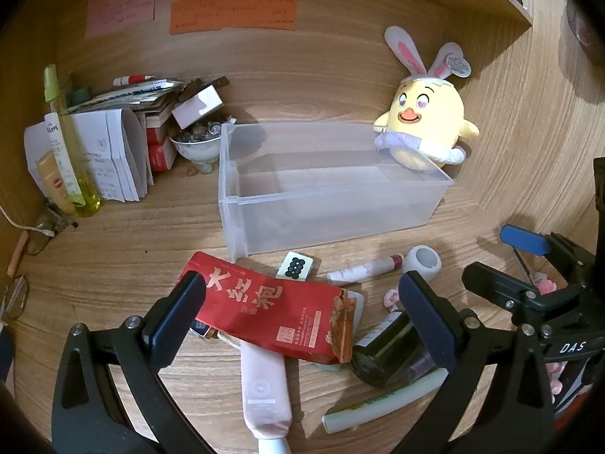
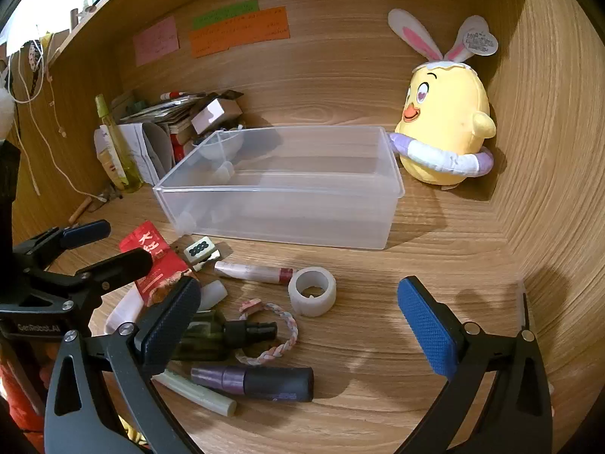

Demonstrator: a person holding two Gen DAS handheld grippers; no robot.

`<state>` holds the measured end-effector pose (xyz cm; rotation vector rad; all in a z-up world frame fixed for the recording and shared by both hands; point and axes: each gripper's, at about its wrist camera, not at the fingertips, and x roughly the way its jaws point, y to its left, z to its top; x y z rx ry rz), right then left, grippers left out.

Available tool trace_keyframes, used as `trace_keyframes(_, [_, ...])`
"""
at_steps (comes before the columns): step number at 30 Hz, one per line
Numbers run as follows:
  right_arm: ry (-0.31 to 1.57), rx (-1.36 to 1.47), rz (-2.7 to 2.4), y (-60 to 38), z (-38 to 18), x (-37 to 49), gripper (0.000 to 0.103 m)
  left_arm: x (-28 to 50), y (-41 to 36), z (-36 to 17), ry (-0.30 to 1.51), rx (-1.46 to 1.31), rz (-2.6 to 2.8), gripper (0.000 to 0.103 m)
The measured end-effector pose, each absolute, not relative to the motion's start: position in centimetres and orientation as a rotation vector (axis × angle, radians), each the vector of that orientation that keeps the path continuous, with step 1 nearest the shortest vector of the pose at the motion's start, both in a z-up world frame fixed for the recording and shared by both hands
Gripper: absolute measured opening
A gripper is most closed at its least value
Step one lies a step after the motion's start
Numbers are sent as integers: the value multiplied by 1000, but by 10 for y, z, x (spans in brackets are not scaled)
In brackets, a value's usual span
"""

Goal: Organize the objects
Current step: 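Move both tools toward the red packet and white tape roll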

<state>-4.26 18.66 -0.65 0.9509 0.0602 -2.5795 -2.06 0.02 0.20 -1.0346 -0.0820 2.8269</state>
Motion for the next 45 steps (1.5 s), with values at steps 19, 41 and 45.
trace_keyframes(19, [60, 967, -2562, 180, -6, -44, 103, -21, -3, 0, -98, -1047, 2810, 103])
trace_keyframes(41, [119, 987, -2600, 173, -10, -55, 103, -23, -31, -5, -152, -1054, 2814, 103])
trace_keyframes(45, [114, 1004, -2570, 180, -14, -61, 103, -20, -53, -8, -198, -1072, 2831, 103])
